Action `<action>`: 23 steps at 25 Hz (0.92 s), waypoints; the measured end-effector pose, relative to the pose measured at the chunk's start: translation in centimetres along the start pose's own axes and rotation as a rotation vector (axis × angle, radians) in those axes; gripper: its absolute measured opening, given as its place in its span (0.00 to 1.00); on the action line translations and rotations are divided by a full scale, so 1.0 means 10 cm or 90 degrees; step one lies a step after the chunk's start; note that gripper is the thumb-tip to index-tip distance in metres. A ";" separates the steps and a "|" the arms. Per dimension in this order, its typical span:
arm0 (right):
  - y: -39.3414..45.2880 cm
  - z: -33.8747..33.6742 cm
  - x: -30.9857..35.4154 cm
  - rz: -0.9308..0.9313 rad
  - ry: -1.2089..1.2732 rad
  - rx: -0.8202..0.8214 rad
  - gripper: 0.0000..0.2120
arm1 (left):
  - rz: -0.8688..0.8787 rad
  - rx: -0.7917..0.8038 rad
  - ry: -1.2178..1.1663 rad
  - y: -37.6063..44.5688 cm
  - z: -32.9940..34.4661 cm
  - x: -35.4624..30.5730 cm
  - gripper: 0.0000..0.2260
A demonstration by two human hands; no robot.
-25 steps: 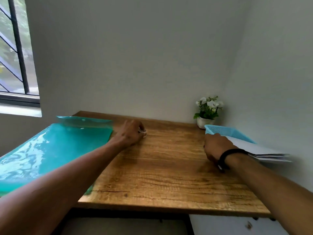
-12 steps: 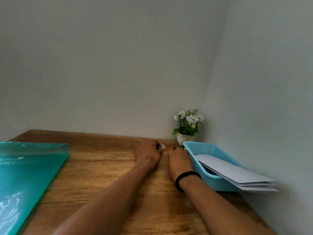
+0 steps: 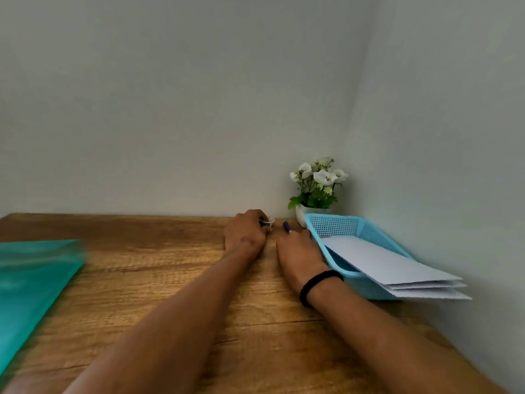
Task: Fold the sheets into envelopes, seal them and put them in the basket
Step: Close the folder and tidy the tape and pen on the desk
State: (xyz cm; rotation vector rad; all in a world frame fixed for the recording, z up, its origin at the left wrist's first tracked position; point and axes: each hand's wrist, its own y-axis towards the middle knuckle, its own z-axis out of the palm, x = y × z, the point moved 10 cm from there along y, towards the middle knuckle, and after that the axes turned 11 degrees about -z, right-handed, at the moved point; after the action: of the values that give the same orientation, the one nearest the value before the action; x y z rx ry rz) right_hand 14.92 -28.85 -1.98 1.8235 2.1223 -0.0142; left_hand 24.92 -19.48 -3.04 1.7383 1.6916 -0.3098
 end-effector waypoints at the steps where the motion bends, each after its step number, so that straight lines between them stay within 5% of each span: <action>1: -0.13 -0.02 -0.01 0.007 -0.018 0.002 0.17 | 0.014 0.000 0.011 -0.02 0.03 -0.02 0.12; 5: -0.35 -0.05 0.11 -0.007 -0.020 0.041 0.16 | 0.054 -0.017 0.043 -0.06 0.03 -0.10 0.19; 23: 0.44 0.13 -0.07 0.036 -0.067 -0.024 0.17 | -0.026 -0.006 -0.008 0.07 -0.01 0.01 0.21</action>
State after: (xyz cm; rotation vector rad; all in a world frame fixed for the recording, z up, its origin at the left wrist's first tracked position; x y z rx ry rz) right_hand 19.57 -29.07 -2.05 1.8187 1.9870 -0.0546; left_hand 25.57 -19.32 -2.80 1.6930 1.7183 -0.3302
